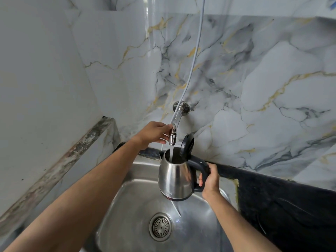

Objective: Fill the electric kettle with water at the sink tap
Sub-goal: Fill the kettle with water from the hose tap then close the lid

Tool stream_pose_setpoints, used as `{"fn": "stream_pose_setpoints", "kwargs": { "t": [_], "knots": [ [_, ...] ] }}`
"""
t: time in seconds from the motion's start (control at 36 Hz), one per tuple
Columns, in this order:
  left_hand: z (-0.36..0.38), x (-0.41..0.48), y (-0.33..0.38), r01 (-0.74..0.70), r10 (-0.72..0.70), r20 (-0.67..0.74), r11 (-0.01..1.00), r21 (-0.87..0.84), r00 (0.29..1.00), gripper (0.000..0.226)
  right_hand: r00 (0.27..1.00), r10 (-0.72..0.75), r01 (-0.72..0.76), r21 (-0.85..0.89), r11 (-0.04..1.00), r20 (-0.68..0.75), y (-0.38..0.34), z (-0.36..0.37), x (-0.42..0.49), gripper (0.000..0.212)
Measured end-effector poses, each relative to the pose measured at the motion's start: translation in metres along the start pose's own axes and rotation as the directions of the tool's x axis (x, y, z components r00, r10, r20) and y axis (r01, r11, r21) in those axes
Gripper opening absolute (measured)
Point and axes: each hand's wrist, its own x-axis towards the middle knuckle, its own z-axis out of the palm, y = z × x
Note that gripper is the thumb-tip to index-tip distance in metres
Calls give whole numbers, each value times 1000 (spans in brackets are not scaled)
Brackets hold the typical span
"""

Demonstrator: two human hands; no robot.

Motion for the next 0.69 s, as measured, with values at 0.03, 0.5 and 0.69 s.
{"fn": "stream_pose_setpoints", "kwargs": {
  "t": [0.03,0.5,0.69],
  "knots": [
    [0,0,0,0,0,1,1000,-7,1000,42,1000,3,-3,0,1000,-1,0,0,0,40],
    [-2,-1,1,6,-6,14,1000,-2,1000,46,999,-13,12,25,1000,29,-7,5,-6,42],
    [-1,-5,5,40,-40,8,999,-19,999,68,999,-9,7,34,999,51,-7,3,-7,52]
  ]
}}
